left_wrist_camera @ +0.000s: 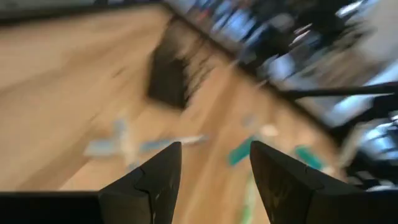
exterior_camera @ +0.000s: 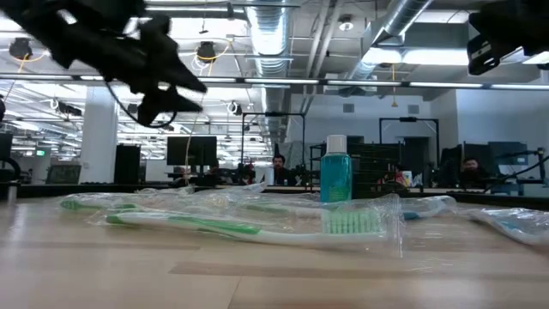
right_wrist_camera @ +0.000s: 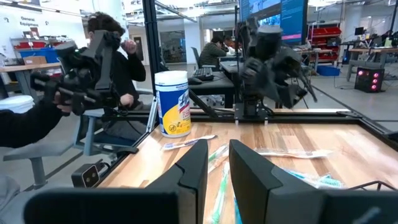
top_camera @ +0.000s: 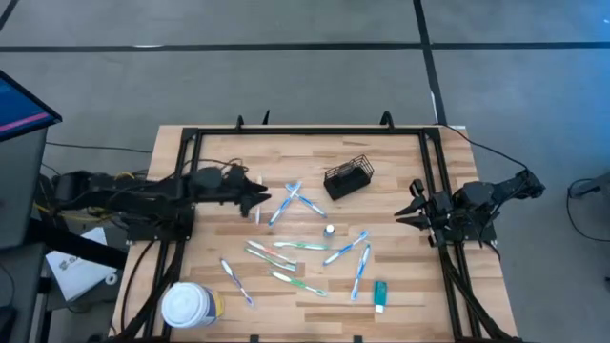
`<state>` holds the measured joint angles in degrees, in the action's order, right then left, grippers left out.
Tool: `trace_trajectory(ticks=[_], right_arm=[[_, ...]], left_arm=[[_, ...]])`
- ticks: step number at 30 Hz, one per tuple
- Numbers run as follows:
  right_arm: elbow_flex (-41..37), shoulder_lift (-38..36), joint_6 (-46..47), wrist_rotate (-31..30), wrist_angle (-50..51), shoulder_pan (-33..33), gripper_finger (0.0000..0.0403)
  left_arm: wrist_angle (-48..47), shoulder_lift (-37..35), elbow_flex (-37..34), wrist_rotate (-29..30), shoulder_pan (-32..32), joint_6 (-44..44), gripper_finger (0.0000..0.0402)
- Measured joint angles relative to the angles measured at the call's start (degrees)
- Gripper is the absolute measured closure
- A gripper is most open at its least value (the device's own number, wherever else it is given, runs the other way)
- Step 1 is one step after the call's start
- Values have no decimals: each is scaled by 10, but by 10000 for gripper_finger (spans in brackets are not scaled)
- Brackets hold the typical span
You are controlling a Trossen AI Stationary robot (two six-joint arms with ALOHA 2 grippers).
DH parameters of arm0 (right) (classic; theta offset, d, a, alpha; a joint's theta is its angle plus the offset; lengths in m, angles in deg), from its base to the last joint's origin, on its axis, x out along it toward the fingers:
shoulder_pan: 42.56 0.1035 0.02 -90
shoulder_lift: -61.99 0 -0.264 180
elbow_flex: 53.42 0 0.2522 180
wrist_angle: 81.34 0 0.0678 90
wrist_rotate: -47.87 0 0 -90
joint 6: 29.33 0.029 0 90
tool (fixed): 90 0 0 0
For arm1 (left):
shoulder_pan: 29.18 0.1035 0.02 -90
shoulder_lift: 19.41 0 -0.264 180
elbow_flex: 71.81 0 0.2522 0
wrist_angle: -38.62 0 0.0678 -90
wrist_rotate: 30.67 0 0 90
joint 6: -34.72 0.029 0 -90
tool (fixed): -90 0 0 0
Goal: Pick & Place toothbrushing station
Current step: Put the orange toothbrush into the mesh organizer
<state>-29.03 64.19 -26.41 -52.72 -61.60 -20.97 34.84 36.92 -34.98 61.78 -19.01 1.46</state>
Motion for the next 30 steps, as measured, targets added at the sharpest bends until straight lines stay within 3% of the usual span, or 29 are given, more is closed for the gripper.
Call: trace_trajectory(ticks=[5, 9, 12, 30], right_arm=[[0, 0, 1, 0, -5, 0, 344], [0, 0, 1, 0, -5, 0, 344], [0, 0, 1, 0, -9, 0, 344], [0, 0, 1, 0, -18, 0, 344]], left_arm=[[-218, 70, 109, -3, 44, -30, 215], [-316, 89, 162, -4, 77, -52, 215], [-328, 100, 166, -8, 94, -91, 215], [-337, 240, 166, -27, 115, -112, 215]])
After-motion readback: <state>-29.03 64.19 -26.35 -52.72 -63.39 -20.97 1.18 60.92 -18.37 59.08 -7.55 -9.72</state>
